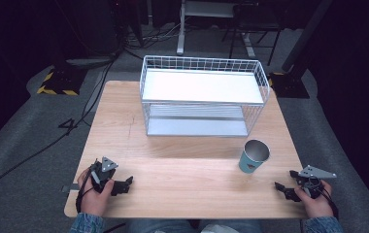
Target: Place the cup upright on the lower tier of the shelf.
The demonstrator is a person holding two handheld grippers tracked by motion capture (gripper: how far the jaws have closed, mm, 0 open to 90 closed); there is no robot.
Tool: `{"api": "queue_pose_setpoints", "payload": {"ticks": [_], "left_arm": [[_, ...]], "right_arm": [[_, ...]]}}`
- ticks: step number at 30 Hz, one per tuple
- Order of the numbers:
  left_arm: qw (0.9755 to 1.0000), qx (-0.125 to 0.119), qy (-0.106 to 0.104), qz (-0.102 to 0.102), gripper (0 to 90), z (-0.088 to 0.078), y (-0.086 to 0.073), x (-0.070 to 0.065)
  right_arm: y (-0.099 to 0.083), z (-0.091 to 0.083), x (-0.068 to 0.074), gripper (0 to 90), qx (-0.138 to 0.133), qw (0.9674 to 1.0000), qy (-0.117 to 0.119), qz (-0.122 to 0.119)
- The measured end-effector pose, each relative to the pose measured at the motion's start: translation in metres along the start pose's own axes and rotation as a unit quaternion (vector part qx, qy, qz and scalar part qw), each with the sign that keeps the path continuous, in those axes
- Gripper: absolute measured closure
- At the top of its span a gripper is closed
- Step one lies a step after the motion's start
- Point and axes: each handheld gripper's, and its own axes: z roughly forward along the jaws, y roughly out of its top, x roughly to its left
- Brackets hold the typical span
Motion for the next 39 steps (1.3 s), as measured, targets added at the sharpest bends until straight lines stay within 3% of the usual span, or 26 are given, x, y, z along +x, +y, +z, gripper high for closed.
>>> {"api": "queue_pose_setpoints", "payload": {"ticks": [27, 37, 39], "left_arm": [[1.0000, 0.001, 0.002, 0.001, 0.1, -0.0002, 0.0000, -0.0019], [1.0000, 0.002, -0.002, 0.002, 0.1, 0.0023, 0.0029, -0.0022], [1.0000, 0.001, -0.002, 0.004, 0.1, 0.0030, 0.0035, -0.0021]], "right_arm": [[-0.0012, -0.0015, 0.0014, 14.4, 0.000, 1.0000, -0.003, 0.006], [0.0053, -0.0062, 0.0052, 16.4, -0.019, 0.9998, 0.010, 0.003], [0.0081, -0.0097, 0.0078, 16.1, -0.034, 0.9992, 0.017, 0.010]]}}
